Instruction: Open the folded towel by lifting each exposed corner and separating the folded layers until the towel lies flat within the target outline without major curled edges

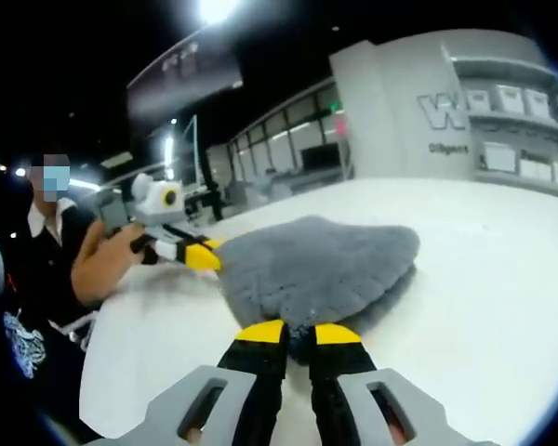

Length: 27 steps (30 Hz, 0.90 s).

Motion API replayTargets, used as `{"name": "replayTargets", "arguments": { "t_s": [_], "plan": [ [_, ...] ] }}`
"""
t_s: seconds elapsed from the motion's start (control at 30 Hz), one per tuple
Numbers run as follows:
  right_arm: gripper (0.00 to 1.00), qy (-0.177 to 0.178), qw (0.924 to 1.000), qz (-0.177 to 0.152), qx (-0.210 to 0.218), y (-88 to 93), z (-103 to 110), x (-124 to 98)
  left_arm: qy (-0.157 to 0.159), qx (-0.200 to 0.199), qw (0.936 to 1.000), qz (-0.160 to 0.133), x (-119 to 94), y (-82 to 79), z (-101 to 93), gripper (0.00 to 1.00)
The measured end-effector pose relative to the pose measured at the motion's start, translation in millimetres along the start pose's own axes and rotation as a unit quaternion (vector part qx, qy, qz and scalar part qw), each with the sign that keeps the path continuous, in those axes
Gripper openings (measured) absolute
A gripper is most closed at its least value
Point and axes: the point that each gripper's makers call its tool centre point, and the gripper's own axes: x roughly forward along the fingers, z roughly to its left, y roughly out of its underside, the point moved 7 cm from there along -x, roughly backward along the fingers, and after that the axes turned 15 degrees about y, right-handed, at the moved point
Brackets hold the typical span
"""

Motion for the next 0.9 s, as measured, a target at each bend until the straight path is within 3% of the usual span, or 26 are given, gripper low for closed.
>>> {"name": "replayTargets", "arguments": {
  "t_s": [0.13,0.9],
  "plan": [
    [0.04,0.005,1.0000,0.003,-0.004,2.3,2.4,-1.0,-0.011,0.016,0.9997,0.013,1.6,1.6,-4.9,0.05],
    [0.05,0.008,0.9999,0.009,-0.006,10.5,11.4,-11.7,-0.007,0.022,0.9995,0.023,-3.6,9.2,-16.9,0.05]
  ]
}}
